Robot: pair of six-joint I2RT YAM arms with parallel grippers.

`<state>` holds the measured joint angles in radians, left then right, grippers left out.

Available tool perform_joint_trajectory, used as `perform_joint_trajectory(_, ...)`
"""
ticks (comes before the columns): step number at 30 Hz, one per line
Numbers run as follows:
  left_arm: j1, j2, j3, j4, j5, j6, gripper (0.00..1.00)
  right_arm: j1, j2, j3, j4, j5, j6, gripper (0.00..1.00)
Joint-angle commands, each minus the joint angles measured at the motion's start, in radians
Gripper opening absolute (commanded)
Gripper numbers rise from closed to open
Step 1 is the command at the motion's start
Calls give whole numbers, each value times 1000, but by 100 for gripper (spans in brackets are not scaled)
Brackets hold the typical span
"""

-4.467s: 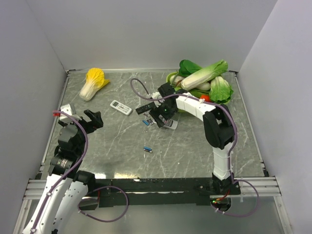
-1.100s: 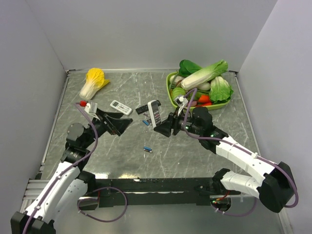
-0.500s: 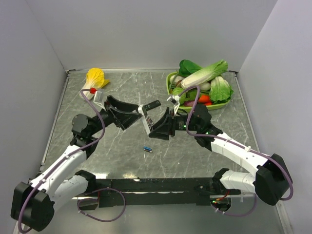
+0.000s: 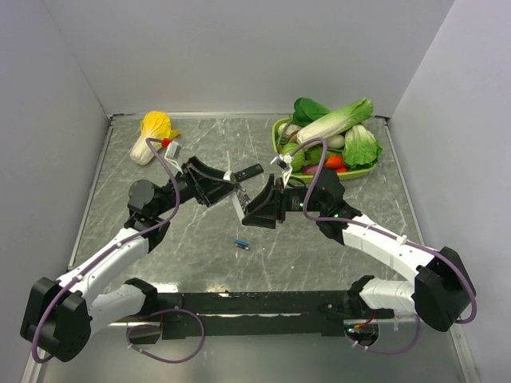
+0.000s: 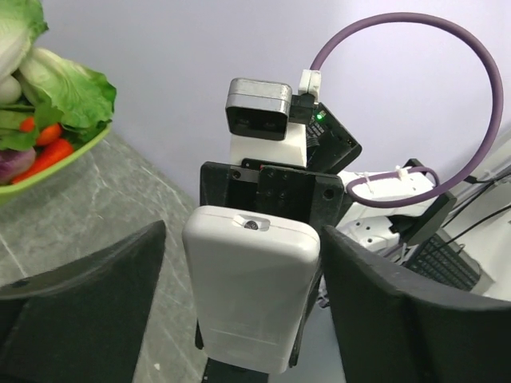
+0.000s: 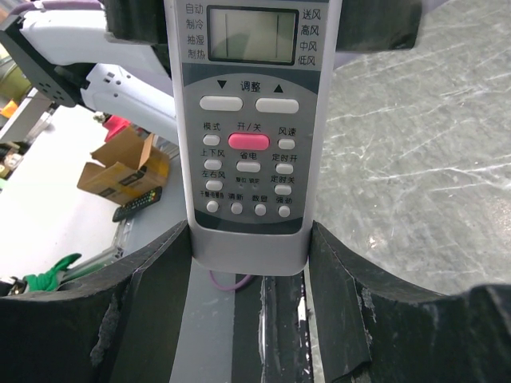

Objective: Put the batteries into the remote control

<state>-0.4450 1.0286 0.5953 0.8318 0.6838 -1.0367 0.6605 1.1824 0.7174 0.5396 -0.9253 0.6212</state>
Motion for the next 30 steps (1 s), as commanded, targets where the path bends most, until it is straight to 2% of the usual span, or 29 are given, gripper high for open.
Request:
perform_joint_trajectory(1, -15, 2, 47, 47, 11, -28, 75, 8, 13, 57, 82, -21, 5, 1)
perform_joint_trajectory(2, -17, 1, 47, 38, 10, -23, 64, 7, 16, 57, 82, -20, 2, 1)
perform_joint_trajectory(4, -20, -2, 54, 1, -3, -11, 51, 7, 23, 63, 76, -15, -9, 1)
perform_joint_trajectory(5, -20, -5, 54, -9, -12, -8, 38, 7, 23, 68, 56, -11, -17, 3)
perform_joint_trajectory(7, -20, -16, 54, -60, -50, 1, 26, 7, 22, 77, 30, 8, -34, 9)
perform_joint_trajectory(8, -20, -28, 55, -88, -70, 4, 16, 5, 19, 80, 14, 17, -56, 18)
perform_joint_trajectory(9, -21, -38, 58, -126, -102, 18, 11, 8, 11, 88, -31, 41, -72, 25)
perform_joint_trajectory(10, -21, -48, 73, -234, -137, 29, 6, 8, 5, 91, -56, 61, -89, 34)
perform_joint_trajectory(11, -21, -65, 86, -294, -223, 38, 1, 11, -6, 94, -81, 83, -127, 50)
perform_joint_trajectory(13, -21, -85, 122, -429, -315, 55, 1, 17, -41, 105, -175, 176, -199, 64)
perform_joint_trajectory(14, -21, -102, 135, -532, -405, 55, 1, 22, -56, 109, -214, 222, -227, 74)
perform_joint_trajectory(16, -21, -117, 168, -643, -490, 35, 1, 42, -105, 123, -309, 314, -311, 82)
perform_joint_trajectory(17, -21, -131, 179, -716, -551, 27, 1, 60, -122, 123, -325, 416, -331, 85)
perform_joint_trajectory(20, -23, -153, 208, -781, -618, 12, 1, 106, -165, 137, -377, 572, -394, 90)
perform_joint_trajectory(23, -23, -157, 224, -821, -656, 1, 1, 149, -165, 162, -394, 646, -449, 91)
perform_joint_trajectory(30, -24, -160, 230, -864, -664, -34, 1, 321, -51, 232, -363, 916, -538, 91)
